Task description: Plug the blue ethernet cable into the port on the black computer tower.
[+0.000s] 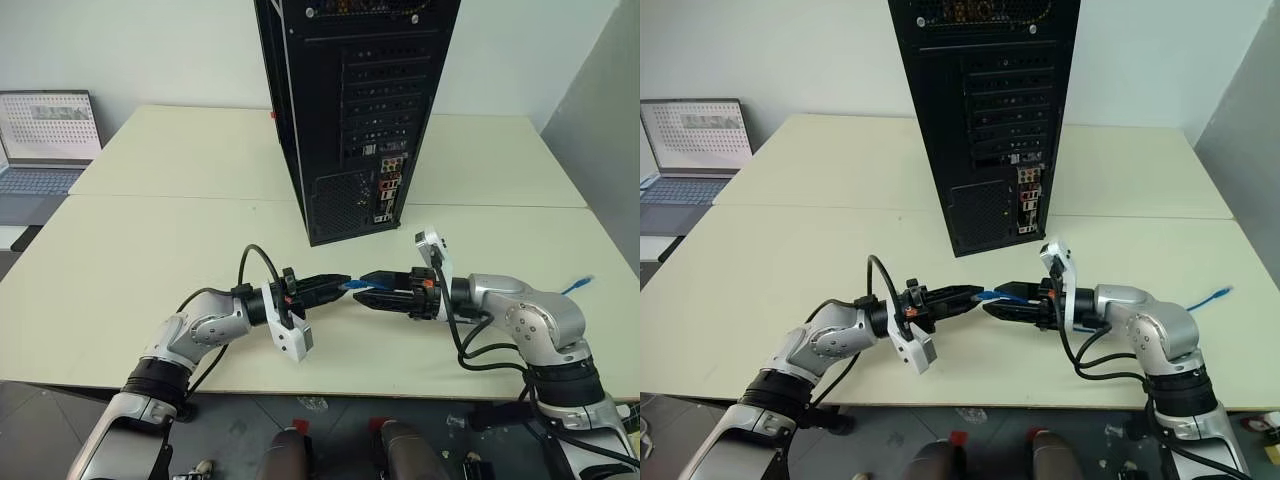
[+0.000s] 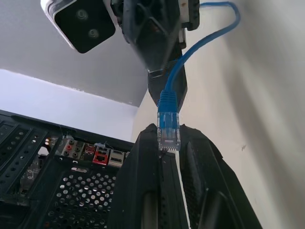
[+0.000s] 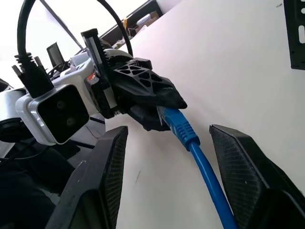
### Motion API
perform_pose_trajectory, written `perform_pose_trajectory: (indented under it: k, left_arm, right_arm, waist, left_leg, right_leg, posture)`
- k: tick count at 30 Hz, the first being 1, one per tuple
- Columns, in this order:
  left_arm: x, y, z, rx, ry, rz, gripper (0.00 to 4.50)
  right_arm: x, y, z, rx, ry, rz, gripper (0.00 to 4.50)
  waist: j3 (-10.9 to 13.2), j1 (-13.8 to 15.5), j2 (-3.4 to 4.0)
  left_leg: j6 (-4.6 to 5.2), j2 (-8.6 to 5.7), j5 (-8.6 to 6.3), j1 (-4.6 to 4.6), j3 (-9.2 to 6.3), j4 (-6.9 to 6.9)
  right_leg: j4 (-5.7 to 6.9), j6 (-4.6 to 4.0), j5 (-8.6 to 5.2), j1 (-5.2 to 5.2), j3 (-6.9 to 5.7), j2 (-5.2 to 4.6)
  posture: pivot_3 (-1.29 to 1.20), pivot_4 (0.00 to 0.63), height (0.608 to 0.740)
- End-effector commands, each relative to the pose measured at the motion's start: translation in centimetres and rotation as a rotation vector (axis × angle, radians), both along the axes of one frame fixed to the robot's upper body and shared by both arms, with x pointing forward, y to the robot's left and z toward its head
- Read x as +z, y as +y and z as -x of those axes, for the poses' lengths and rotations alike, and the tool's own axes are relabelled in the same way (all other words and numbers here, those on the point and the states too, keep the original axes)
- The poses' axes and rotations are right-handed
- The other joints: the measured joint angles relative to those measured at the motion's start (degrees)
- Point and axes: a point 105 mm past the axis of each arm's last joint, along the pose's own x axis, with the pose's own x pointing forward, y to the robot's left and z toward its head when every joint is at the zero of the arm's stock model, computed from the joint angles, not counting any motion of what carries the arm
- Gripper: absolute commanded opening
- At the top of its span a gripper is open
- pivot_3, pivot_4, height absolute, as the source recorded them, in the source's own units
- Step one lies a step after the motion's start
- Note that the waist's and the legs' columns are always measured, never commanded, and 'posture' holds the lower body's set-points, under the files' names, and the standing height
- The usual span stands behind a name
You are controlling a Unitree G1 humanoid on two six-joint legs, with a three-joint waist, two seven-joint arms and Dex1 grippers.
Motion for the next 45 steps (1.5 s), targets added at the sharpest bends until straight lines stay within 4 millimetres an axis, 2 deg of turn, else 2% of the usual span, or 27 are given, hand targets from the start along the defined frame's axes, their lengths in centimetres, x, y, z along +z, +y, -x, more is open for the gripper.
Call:
perform_pose_trajectory:
  k: [1, 2, 6, 7, 9, 12, 20, 22, 29, 33, 37, 39, 45]
  left_arm:
    - [0.9, -0.2, 0.1, -0.018, -0.042, 0.014, 0.27]
    - [1.0, -0.2, 0.1, -0.018, -0.043, 0.019, 0.27]
    - [1.0, -0.4, 0.3, -0.024, -0.044, 0.019, 0.27]
    - [1.0, -0.4, 0.4, -0.025, -0.043, 0.020, 0.27]
    - [0.9, -0.4, 0.4, -0.025, -0.042, 0.020, 0.27]
    - [0.9, -0.4, 0.5, -0.025, -0.043, 0.020, 0.27]
    - [0.4, -0.2, 0.7, -0.019, 0.011, 0.029, 0.27]
    - [0.3, -0.1, 0.7, -0.015, 0.037, 0.036, 0.98]
    - [-0.2, 1.1, -0.6, 0.087, 0.205, 0.108, 2.37]
    - [0.5, 1.5, -1.6, 0.171, 0.334, 0.226, 3.24]
    - [1.2, 1.2, -2.7, 0.262, 0.620, 0.436, 3.97]
    - [2.1, 0.9, -3.2, 0.298, 0.683, 0.517, 4.43]
    - [5.1, 0.0, -4.9, 0.425, 0.734, 0.661, 4.48]
  right_arm:
    - [1.3, 0.1, -0.3, 0.001, -0.042, -0.030, 2.52]
    - [1.3, 0.1, -0.3, 0.000, -0.044, -0.029, 2.46]
    - [1.3, 0.2, -0.5, -0.005, -0.051, -0.029, 1.49]
    - [1.3, 0.2, -0.5, -0.006, -0.052, -0.029, 1.42]
    - [1.3, 0.2, -0.6, -0.006, -0.053, -0.029, 0.78]
    - [1.3, 0.3, -0.7, -0.008, -0.054, -0.029, 0.08]
    - [1.4, 0.3, -0.8, -0.010, -0.052, -0.033, 0.00]
    - [1.4, 0.2, -0.8, -0.011, -0.051, -0.033, 0.00]
    - [1.8, -0.6, -1.6, -0.098, -0.108, -0.026, 0.00]
    - [2.8, -1.9, -2.1, -0.194, -0.191, -0.015, 0.00]
    - [4.1, -3.4, -3.3, -0.375, -0.308, -0.003, 0.00]
    - [4.5, -3.8, -4.0, -0.466, -0.377, 0.026, 0.00]
    - [5.7, -4.2, -6.9, -0.802, -0.516, 0.052, 0.00]
  waist:
    - [0.00, 0.00, 0.00]
    - [0.00, -0.03, 0.00]
    - [0.00, -0.03, 0.00]
    - [0.00, -0.03, 0.00]
    - [0.00, -0.03, 0.00]
    - [0.00, -0.05, 0.00]
    - [0.00, -0.05, 0.00]
    - [0.00, -0.04, 0.00]
    - [0.00, -0.06, 0.00]
    - [0.00, -0.06, 0.00]
    - [0.00, -0.06, 0.00]
    - [0.00, -0.09, 0.00]
    - [0.00, -0.23, 0.00]
  left_leg:
    - [0.00, 0.00, 0.00, 0.00, 0.00, 0.00]
    - [0.00, 0.01, 0.00, 0.00, 0.00, 0.00]
    - [0.00, 0.01, 0.00, 0.01, 0.00, 0.00]
    - [0.00, 0.01, 0.00, 0.00, 0.00, 0.00]
    - [0.00, 0.01, 0.00, 0.00, 0.00, 0.00]
    - [0.00, 0.02, 0.00, 0.01, 0.00, 0.00]
    - [0.00, 0.02, 0.00, 0.01, 0.00, 0.00]
    - [0.00, 0.02, 0.00, 0.01, 0.00, 0.00]
    - [0.00, 0.02, 0.00, 0.00, 0.00, 0.00]
    - [0.00, 0.01, 0.00, -0.01, -0.01, 0.00]
    - [0.00, -0.01, 0.00, -0.03, -0.02, 0.00]
    - [0.00, 0.00, 0.00, -0.03, -0.04, 0.00]
    - [-0.01, 0.06, 0.00, -0.01, -0.04, 0.00]
  right_leg:
    - [0.00, 0.00, 0.00, 0.00, 0.00, 0.00]
    - [0.00, 0.00, 0.00, 0.00, 0.00, 0.00]
    - [0.00, 0.00, 0.00, 0.00, 0.00, 0.01]
    - [0.00, 0.00, 0.00, 0.00, 0.00, 0.01]
    - [0.00, 0.00, 0.00, 0.00, 0.00, 0.01]
    - [0.00, 0.00, 0.00, 0.00, 0.00, 0.02]
    - [0.00, 0.00, 0.00, 0.00, 0.00, 0.02]
    - [0.00, 0.00, 0.00, 0.00, 0.01, 0.02]
    - [0.00, 0.00, 0.00, -0.01, 0.00, 0.01]
    - [0.00, 0.00, 0.00, -0.01, 0.00, 0.01]
    - [0.00, 0.01, 0.00, -0.01, 0.00, 0.00]
    - [0.01, 0.01, -0.01, -0.01, -0.01, 0.00]
    - [0.01, 0.01, -0.01, -0.01, 0.03, 0.13]
  posture:
    - [0.00, 0.150, 0.740]
    - [0.00, 0.150, 0.740]
    - [0.00, 0.150, 0.740]
    - [0.00, 0.150, 0.740]
    - [0.00, 0.150, 0.740]
    - [0.00, 0.150, 0.740]
    - [0.00, 0.150, 0.740]
    - [0.00, 0.150, 0.740]
    - [0.00, 0.150, 0.740]
    - [0.00, 0.150, 0.740]
    - [0.00, 0.150, 0.740]
    - [0.00, 0.150, 0.740]
    - [0.00, 0.150, 0.740]
